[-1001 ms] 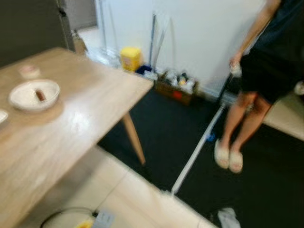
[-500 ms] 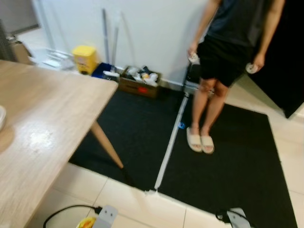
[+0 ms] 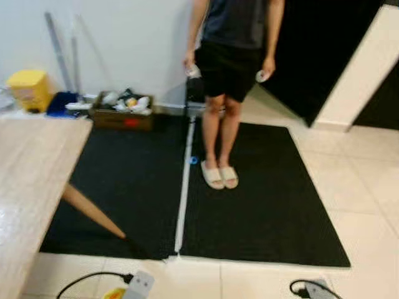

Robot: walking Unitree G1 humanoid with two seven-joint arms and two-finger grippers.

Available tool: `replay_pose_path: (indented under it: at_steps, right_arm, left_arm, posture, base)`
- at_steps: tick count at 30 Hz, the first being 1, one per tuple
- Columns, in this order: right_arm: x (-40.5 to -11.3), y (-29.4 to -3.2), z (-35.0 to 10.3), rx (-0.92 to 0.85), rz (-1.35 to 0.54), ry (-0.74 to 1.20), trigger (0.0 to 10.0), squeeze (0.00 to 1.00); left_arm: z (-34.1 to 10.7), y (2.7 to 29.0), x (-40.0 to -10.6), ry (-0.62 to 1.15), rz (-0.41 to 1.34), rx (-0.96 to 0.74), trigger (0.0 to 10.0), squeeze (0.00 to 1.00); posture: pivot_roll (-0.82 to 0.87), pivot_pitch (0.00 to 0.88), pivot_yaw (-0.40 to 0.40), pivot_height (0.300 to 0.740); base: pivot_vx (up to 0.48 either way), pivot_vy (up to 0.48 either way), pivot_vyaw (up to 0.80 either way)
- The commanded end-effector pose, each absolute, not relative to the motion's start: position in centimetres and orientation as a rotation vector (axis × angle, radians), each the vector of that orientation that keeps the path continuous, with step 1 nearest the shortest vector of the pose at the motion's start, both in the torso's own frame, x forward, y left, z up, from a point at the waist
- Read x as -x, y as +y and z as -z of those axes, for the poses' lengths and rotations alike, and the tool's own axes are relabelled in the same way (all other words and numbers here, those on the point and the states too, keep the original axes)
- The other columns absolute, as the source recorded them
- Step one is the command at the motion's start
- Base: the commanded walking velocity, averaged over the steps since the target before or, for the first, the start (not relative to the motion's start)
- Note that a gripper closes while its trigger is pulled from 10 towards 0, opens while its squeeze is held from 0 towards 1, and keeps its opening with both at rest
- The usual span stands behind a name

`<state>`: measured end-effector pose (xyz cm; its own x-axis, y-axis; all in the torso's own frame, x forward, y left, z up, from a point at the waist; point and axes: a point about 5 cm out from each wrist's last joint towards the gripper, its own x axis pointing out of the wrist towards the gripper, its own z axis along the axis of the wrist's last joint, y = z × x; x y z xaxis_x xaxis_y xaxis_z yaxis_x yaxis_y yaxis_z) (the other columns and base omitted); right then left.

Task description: Restocking fridge

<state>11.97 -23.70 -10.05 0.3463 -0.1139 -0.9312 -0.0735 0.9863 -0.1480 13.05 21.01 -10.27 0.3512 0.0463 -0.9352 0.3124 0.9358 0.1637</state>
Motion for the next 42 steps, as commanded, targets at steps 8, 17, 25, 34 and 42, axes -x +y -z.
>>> replay_pose_path:
  at_steps: [8,17,25,34,42]
  right_arm:
    - [-13.3,-21.8,10.1,0.166,0.012,1.184,10.0,0.0]
    - [-13.5,-21.1,10.1,0.164,0.002,1.18,10.0,0.0]
    - [-13.1,-23.2,9.8,0.179,0.018,1.186,10.0,0.0]
    - [-12.5,-24.8,9.6,0.19,0.029,1.193,10.0,0.0]
    - [-12.6,-23.8,9.8,0.185,0.016,1.191,10.0,0.0]
  left_arm:
    - [10.7,20.8,-11.8,1.26,0.167,-0.282,10.0,0.0]
    - [10.7,20.8,-11.7,1.264,0.157,-0.268,10.0,0.0]
    - [10.6,20.1,-12.5,1.253,0.15,-0.247,10.0,0.0]
    - [10.7,19.5,-12.5,1.255,0.143,-0.228,10.0,0.0]
    - [10.7,19.7,-12.4,1.258,0.141,-0.225,10.0,0.0]
  posture:
    - [0.05,0.0,-0.068,0.74]
    - [0.04,0.0,-0.066,0.74]
    - [0.04,0.0,-0.066,0.74]
    - [0.05,0.0,-0.073,0.74]
    - [0.05,0.0,-0.073,0.74]
  base:
    - [0.0,0.0,0.0]
    - [0.0,0.0,0.0]
    - [0.0,0.0,0.0]
    - [0.036,0.0,0.0]
    - [0.24,0.0,0.0]
